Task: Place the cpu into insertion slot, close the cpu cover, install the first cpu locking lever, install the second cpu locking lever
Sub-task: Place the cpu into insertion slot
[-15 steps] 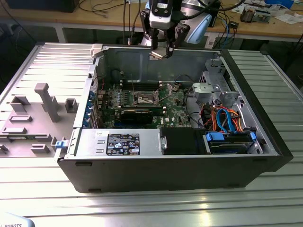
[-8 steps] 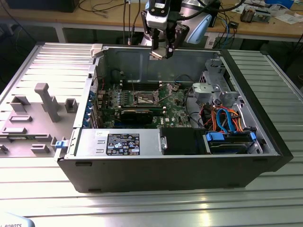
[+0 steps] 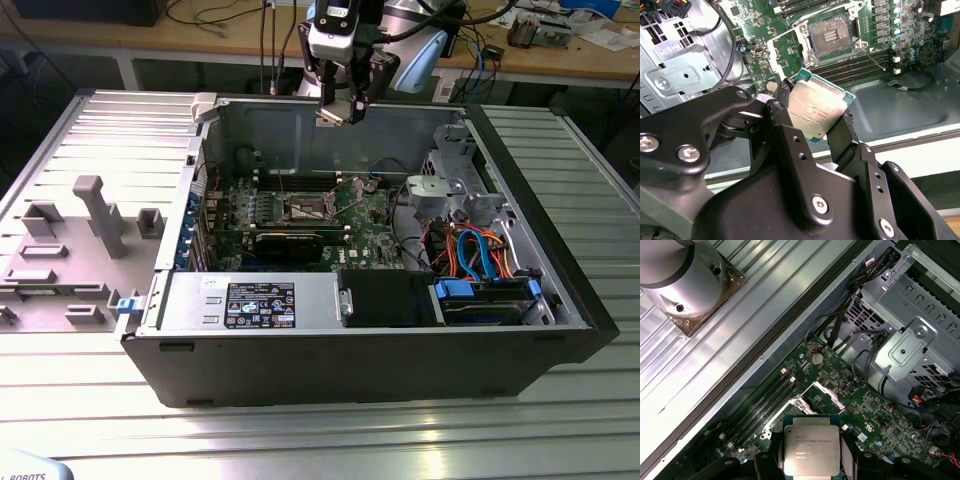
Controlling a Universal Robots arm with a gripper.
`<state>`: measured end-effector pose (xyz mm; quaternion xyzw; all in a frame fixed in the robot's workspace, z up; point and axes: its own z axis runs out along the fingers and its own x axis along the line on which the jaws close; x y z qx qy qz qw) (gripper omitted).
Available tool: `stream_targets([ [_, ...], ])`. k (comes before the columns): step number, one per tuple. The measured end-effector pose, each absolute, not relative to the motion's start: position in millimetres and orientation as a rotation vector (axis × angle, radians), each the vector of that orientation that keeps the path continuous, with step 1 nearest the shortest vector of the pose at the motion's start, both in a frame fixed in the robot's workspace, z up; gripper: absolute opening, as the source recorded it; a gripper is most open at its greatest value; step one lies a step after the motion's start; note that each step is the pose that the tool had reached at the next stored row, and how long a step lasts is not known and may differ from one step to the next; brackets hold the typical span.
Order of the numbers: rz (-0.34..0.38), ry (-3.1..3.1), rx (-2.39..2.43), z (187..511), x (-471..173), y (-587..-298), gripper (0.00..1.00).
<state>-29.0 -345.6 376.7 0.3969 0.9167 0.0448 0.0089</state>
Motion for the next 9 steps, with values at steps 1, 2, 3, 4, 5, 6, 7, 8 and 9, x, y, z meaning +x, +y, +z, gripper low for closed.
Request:
stream_targets([
  [1, 0.140, 2.860, 1.248, 376.7, -29.0, -345.6, 0.54],
  [2, 0.140, 2.849, 1.270, 376.6, -29.0, -345.6, 0.54],
  [3, 0.140, 2.839, 1.292, 376.5, -29.0, -345.6, 0.54],
  [4, 0.139, 2.825, 1.319, 376.3, -29.0, -345.6, 0.54],
  [5, 0.139, 2.820, 1.329, 376.3, -29.0, -345.6, 0.54],
  [6, 0.139, 2.816, 1.338, 376.3, -29.0, -345.6, 0.54],
  [7, 0.139, 2.810, 1.350, 376.2, -29.0, -345.6, 0.54],
  [8, 0.139, 2.804, 1.361, 376.2, -29.0, -345.6, 0.54],
  [9, 0.138, 2.801, 1.367, 376.2, -29.0, -345.6, 0.54],
])
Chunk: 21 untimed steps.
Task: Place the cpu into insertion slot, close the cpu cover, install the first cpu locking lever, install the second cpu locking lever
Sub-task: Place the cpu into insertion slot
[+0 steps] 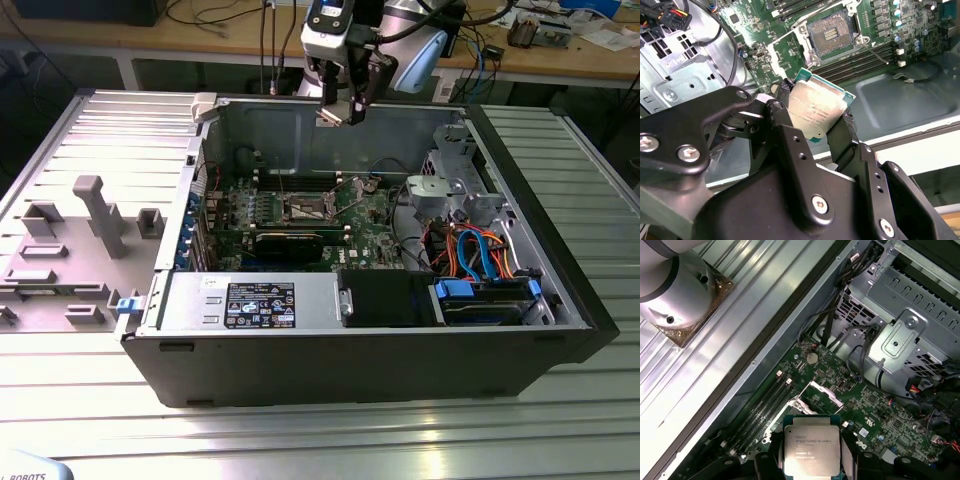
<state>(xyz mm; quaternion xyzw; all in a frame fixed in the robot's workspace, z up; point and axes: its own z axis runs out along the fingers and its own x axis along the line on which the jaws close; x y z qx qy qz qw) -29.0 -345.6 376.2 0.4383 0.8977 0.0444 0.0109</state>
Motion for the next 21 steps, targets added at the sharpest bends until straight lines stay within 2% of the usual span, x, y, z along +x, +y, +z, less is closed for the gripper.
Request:
stream_targets([
  [21, 0.138, 2.787, 1.392, 376.1, -29.0, -345.6, 0.54],
])
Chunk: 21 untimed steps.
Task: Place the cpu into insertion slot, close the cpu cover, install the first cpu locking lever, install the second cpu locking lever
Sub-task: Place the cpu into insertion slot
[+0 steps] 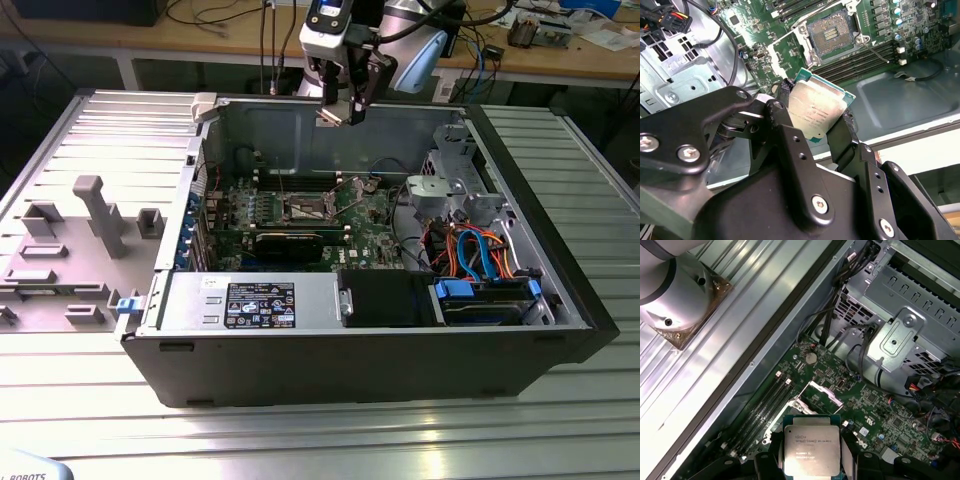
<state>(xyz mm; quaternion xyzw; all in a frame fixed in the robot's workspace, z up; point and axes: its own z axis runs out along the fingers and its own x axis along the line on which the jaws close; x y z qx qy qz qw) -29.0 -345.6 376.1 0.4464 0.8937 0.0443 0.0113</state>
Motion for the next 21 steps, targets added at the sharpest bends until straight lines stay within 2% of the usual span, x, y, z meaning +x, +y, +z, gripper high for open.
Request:
stream_targets([
  [21, 0.137, 2.763, 1.438, 376.0, -29.1, -345.6, 0.54],
])
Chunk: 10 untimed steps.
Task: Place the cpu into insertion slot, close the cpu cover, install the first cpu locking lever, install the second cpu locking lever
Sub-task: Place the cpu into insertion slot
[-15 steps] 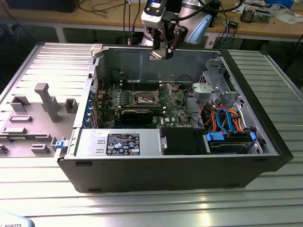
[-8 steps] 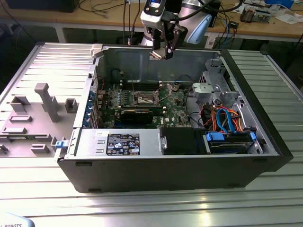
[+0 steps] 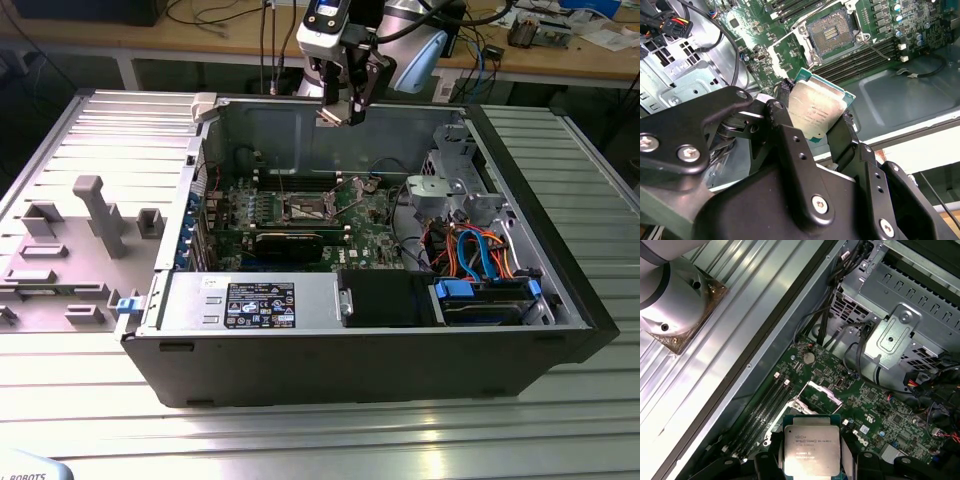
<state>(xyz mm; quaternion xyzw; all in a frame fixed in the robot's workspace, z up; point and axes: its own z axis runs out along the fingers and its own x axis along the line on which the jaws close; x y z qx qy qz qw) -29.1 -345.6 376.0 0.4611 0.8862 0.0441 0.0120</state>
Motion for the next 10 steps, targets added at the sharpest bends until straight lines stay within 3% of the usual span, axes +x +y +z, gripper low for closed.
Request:
stream_targets([
  [10, 0.137, 2.736, 1.485, 375.9, -29.1, -345.6, 0.54],
])
